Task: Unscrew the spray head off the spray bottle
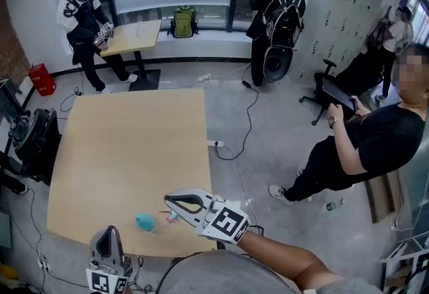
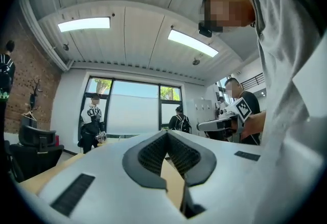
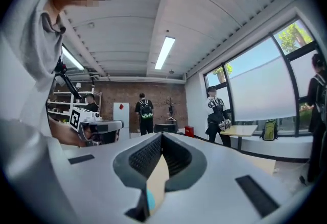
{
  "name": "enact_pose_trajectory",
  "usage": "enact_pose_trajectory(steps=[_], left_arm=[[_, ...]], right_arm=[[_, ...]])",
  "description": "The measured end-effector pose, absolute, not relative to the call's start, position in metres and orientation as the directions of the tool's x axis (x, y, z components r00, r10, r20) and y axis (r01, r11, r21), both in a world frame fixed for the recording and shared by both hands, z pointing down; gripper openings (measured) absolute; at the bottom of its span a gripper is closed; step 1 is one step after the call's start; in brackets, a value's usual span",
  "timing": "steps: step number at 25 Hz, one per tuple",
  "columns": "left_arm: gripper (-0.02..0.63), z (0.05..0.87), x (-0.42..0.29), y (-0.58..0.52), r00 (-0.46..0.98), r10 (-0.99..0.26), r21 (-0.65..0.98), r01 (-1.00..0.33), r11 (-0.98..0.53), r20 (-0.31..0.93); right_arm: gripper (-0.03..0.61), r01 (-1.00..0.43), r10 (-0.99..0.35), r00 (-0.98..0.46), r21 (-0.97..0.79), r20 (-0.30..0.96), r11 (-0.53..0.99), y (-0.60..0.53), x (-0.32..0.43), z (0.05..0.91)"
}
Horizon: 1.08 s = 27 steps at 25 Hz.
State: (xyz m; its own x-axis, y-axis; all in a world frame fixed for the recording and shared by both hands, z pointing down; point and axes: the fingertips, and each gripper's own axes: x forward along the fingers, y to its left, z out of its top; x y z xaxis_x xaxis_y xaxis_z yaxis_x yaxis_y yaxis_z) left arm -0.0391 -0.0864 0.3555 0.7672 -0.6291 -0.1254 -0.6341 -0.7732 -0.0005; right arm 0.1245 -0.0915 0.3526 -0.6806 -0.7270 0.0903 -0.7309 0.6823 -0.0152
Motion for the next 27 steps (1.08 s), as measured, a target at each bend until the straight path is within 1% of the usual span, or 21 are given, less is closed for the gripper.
enact_pose_trajectory(steps=[4, 8, 16, 21, 27], left_arm=[[0.003, 0.348, -0.043, -0.056, 0.756, -0.641, -0.002, -0.647, -0.762, -0.135], [0.003, 0.347, -0.05, -0.026, 0.741, -0.658, -0.011, -0.665, -0.746, -0.135], [0.003, 0.34, -0.063, 0.034, 0.702, -0.7, -0.028, -0.708, -0.705, -0.135], [0.003, 0.333, -0.069, 0.072, 0.698, -0.701, -0.03, -0.712, -0.702, -0.148], [0.003, 0.327, -0.081, 0.108, 0.754, -0.63, -0.011, -0.643, -0.766, -0.189]], right_arm=[[0.006, -0.706, -0.704, -0.707, -0.01, 0.065, 0.708, -0.062, 0.137, 0.335], [0.006, -0.694, -0.692, -0.72, -0.02, 0.047, 0.72, -0.041, 0.148, 0.336], [0.006, -0.699, -0.699, -0.715, -0.009, 0.005, 0.715, -0.001, 0.144, 0.337], [0.006, -0.732, -0.731, -0.681, -0.028, 0.048, 0.68, 0.047, 0.14, 0.326], [0.006, -0.818, -0.818, -0.574, 0.006, 0.036, 0.575, 0.096, 0.145, 0.301]])
